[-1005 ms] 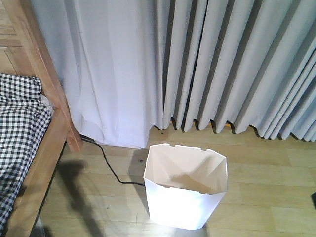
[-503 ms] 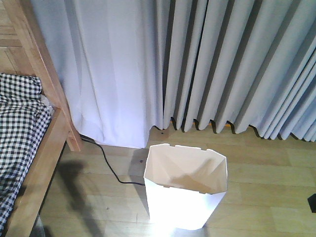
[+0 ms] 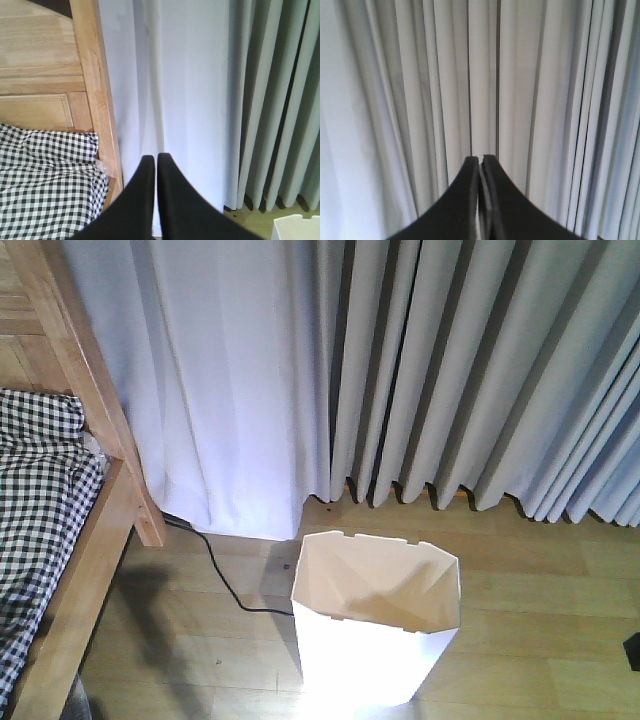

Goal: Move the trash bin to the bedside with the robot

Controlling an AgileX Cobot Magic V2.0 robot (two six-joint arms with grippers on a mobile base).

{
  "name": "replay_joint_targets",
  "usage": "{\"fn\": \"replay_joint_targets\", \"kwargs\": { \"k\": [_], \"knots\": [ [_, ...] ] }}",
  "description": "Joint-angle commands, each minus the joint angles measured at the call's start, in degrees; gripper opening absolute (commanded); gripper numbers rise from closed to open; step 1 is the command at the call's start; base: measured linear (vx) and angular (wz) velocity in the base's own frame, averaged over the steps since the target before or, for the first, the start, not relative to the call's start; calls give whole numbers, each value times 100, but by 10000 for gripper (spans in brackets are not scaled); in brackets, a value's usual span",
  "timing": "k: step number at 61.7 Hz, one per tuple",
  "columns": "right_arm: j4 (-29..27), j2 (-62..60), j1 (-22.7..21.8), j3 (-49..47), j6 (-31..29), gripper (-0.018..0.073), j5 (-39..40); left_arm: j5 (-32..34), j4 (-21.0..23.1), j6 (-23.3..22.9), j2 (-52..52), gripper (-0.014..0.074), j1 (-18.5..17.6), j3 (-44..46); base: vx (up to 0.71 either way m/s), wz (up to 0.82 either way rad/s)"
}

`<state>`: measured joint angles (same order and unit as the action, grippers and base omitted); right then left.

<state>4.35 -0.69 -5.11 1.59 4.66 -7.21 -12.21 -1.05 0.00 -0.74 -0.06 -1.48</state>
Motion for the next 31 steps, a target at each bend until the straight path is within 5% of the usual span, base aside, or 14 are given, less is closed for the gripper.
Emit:
{"fn": "replay_joint_targets", "kwargs": {
  "k": [1, 14, 31],
  "knots": [
    [182, -67, 10, 44, 63, -9, 525, 397, 23, 0, -73, -6, -13, -108, 0, 0],
    [187, -67, 24, 44, 63, -9, 483, 397, 23, 0, -73, -6, -13, -108, 0, 0],
    [326, -67, 555, 44, 4, -9, 477, 397, 23, 0, -73, -6, -13, -108, 0, 0]
  ]
}}
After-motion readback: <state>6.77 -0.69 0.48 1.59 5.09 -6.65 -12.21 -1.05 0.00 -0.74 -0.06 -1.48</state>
